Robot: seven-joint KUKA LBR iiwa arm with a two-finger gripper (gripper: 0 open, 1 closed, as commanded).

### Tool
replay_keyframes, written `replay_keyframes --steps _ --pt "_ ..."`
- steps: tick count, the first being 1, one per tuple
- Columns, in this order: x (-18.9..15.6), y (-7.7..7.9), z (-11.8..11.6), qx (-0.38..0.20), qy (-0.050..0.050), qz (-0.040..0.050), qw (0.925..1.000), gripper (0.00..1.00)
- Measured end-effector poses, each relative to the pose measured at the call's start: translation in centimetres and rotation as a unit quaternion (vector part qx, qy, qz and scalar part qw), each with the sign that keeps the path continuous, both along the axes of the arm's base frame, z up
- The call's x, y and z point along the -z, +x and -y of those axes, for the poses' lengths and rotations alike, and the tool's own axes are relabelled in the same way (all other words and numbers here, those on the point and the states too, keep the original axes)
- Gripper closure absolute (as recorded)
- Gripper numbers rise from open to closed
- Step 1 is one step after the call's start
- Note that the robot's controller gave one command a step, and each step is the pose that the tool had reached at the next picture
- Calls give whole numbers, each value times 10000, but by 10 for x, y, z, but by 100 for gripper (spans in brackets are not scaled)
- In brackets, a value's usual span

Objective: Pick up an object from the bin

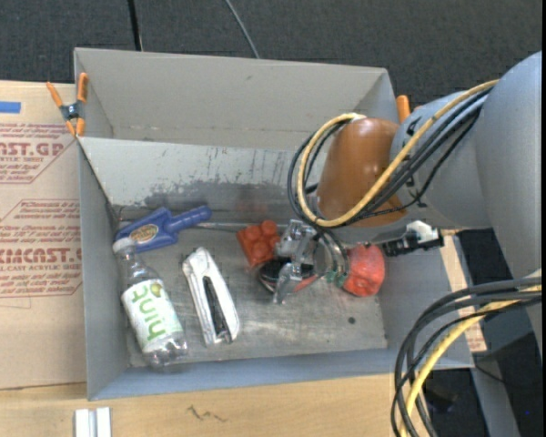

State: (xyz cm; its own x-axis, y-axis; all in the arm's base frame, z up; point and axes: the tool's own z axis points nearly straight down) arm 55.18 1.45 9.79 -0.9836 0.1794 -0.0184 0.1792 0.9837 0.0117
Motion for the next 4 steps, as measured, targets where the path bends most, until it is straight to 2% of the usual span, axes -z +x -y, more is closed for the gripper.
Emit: replay_keyframes --steps 4 --pt "0 0 0 1 0 0 10000 100"
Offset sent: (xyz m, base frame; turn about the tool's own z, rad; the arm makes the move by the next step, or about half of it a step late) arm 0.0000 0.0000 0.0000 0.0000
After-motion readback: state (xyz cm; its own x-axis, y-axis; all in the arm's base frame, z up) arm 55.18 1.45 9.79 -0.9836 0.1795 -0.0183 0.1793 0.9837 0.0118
